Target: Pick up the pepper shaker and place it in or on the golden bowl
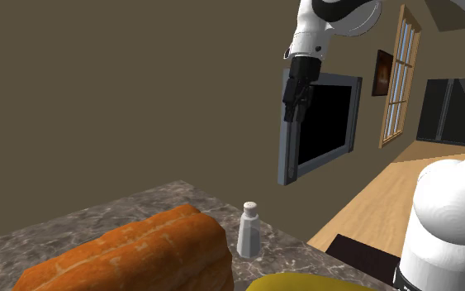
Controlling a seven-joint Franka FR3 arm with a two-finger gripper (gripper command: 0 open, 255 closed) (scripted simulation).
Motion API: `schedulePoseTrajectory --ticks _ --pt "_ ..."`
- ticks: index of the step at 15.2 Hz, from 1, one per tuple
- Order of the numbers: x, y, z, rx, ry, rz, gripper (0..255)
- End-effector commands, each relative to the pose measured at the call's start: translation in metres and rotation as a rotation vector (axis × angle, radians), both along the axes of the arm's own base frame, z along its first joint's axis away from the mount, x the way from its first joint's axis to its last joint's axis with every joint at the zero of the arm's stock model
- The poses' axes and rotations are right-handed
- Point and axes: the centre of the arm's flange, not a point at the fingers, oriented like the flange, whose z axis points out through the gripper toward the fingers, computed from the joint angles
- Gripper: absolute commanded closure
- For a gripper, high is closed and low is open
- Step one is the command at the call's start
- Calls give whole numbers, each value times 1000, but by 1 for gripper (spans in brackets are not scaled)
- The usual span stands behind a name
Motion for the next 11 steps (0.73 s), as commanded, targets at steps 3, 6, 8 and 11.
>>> schedulePoseTrajectory --ticks 3,6,8,11 --pt "-2 28 -9 -21 11 -10 0" --pt "-4 69 -24 -52 26 -24 0" --pt "-5 96 -34 -73 37 -33 0" --pt "-7 137 -51 -104 53 -48 0"
